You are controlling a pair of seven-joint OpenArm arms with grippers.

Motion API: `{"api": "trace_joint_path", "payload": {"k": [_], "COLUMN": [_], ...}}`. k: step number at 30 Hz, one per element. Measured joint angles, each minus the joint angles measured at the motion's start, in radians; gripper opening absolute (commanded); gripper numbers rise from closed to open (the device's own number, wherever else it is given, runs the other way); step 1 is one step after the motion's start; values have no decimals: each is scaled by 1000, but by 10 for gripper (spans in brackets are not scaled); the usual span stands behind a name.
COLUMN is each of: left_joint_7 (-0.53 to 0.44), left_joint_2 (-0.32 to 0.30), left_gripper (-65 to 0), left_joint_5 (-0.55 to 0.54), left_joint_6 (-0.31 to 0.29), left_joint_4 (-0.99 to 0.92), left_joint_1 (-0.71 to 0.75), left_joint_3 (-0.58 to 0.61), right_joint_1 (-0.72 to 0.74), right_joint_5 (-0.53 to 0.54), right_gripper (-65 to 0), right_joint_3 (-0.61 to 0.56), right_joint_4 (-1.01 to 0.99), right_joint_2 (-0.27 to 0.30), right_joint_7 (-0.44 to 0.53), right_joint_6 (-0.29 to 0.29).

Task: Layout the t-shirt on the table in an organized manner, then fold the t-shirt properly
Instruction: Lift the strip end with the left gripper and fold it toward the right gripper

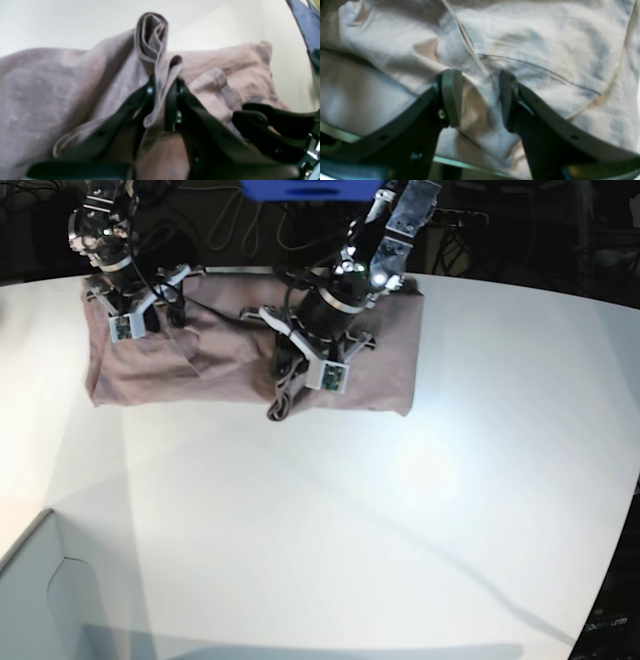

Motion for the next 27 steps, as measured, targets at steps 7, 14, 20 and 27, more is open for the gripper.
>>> {"api": "trace_joint_path", "payload": {"k": [7,14,20,27], "left_joint_7": [6,3,13,32], "left_joint_2": [-3,-6,-4,-4], "left_gripper": [-647,-648,-648,-538], "left_joint_5": [1,-1,0,-1], "left_joint_6": [8,8,7,7], "left_joint_4": [-8,-19,-74,-73], "left_joint_1": [-31,-56,-60,-74], "left_joint_3": [87,99,100,100], "right_joint_1": [0,0,0,0], "right_joint_5": [0,0,0,0], "right_gripper": [-406,-406,-406,-406], "right_joint_3": [0,0,0,0], "right_joint_4": [0,0,0,0], "right_joint_2": [0,0,0,0], "right_joint_7": [0,0,1,0], "right_joint_6": [0,0,0,0]}}
